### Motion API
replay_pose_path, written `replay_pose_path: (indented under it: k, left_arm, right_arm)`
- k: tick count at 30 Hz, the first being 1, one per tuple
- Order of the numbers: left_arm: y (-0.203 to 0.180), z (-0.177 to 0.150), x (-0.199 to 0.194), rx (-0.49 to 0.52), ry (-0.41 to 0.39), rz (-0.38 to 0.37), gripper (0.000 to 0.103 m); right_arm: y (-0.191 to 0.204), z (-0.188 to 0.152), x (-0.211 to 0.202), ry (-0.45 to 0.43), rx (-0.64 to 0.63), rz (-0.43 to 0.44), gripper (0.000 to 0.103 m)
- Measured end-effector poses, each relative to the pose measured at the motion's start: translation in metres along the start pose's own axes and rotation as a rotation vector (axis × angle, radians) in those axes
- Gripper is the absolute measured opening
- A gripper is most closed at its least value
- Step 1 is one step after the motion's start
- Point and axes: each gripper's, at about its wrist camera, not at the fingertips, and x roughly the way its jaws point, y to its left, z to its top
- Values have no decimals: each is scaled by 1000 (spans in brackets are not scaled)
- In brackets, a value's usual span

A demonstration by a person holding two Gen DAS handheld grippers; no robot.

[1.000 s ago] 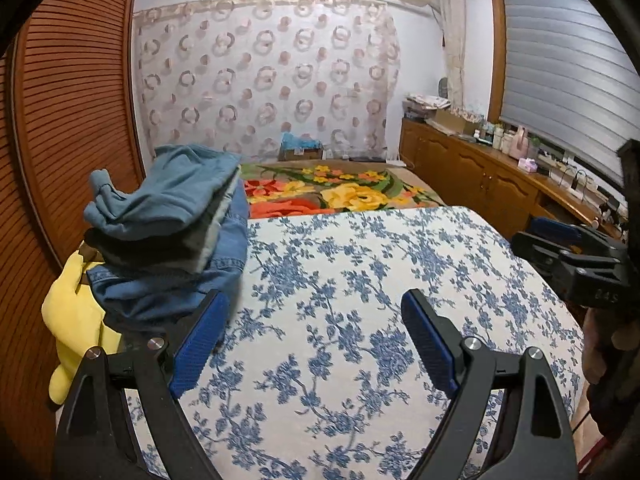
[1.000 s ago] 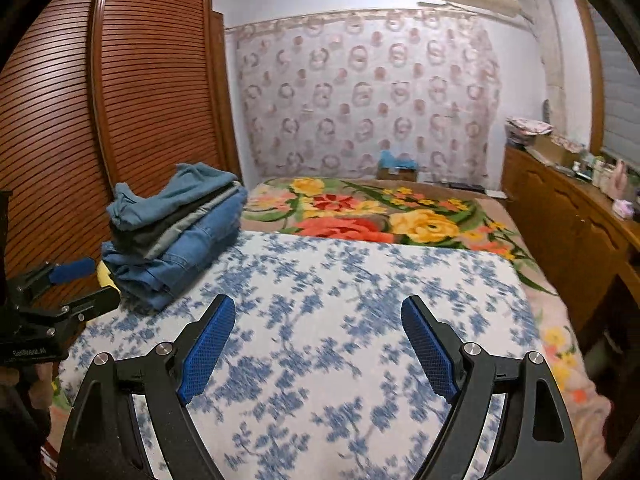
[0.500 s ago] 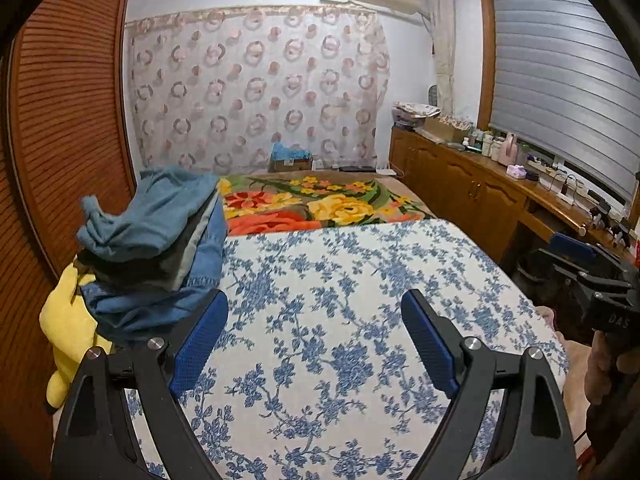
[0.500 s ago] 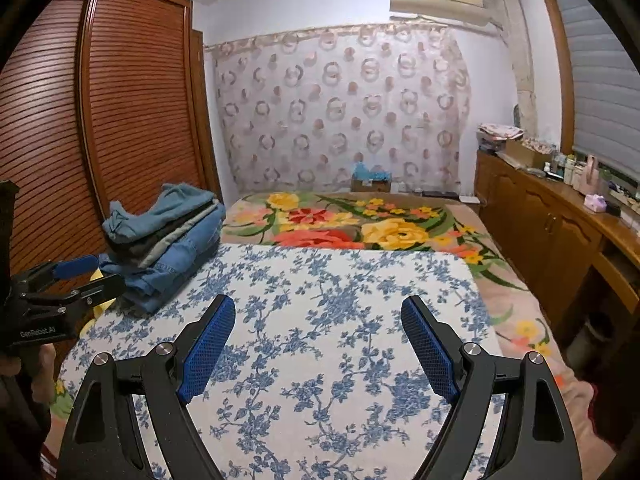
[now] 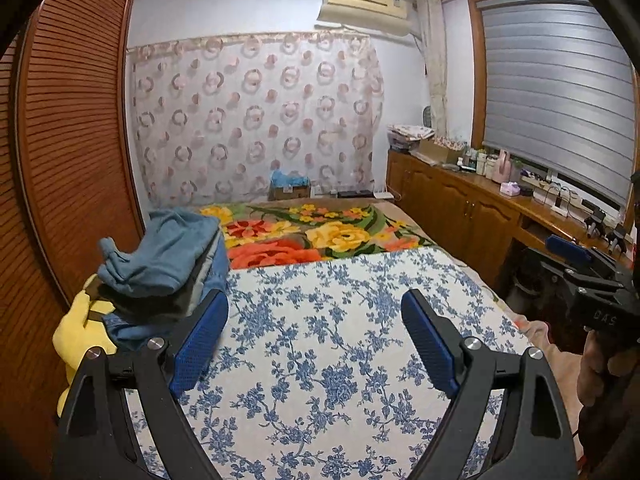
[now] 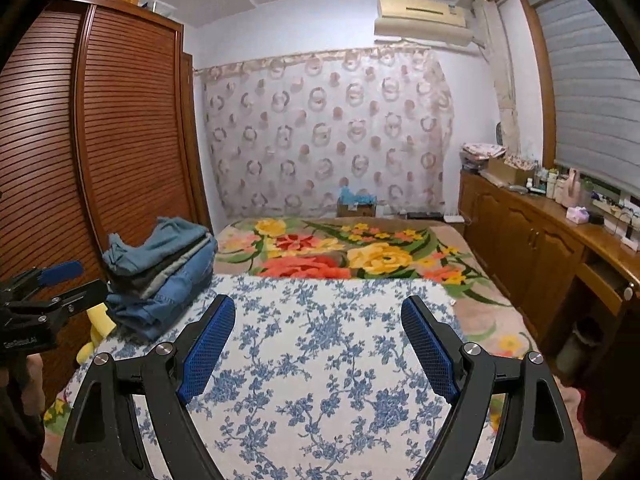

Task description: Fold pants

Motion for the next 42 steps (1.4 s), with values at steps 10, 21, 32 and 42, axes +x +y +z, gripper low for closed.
replay_pose_path:
  k: [10, 21, 32, 42]
  left_arm:
    - [9, 3, -13, -14, -26, 32, 89]
    - [11, 2, -12, -16, -24, 34, 89]
    - [11, 3, -12, -15, -25, 35, 89]
    - [12, 3, -12, -17, -25, 34, 89]
  right_arm:
    - [-4, -10, 2, -25, 0, -5, 86]
    - [-9, -10, 6, -20, -6, -7, 86]
    - [-12, -11, 9, -20, -9, -10, 86]
    - [-11, -12, 11, -20, -15, -10, 86]
